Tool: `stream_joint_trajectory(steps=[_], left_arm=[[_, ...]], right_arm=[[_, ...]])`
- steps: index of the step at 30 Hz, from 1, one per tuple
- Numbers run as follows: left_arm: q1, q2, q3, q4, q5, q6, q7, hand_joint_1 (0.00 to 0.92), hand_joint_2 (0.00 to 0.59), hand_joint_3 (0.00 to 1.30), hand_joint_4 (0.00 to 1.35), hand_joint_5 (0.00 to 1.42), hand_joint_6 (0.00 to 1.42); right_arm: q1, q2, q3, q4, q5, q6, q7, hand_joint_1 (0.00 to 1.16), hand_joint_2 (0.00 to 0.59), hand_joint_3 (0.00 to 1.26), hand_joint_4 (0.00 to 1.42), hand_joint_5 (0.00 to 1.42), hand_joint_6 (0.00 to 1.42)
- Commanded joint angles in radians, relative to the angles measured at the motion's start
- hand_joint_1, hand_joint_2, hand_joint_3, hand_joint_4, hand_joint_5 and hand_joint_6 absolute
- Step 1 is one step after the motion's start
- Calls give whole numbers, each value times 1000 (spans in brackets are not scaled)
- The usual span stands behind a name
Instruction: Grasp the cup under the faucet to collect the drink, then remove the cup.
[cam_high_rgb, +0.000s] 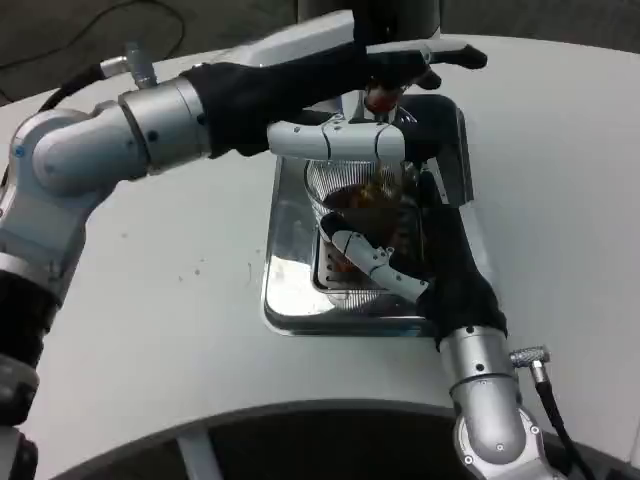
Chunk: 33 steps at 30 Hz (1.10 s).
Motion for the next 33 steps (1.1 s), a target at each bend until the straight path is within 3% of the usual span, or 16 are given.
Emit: stream_joint_trajectory(steps=[1,20,29,33], left_arm=[[56,24,-24,17,43,34,-51,0,153,130,57,135,124],[65,30,-10,-5,33,46,-46,0,152,131,62,135,124],[64,38,-1,-13,28,52,-52,0,151,131,63,135,124],[69,39,9,-15,20,45,-46,0,115,131,65,138,124]], right_arm=[[8,10,10,11,-9,0,-6,686,198,0,0,125,1],[12,52,39,-35,-93,127,-98,737,195,0,55,183,31],[-31,71,48,6,-94,164,-106,734,203,0,84,193,33],[-40,79,57,26,-101,177,-113,730,205,54,130,209,44]])
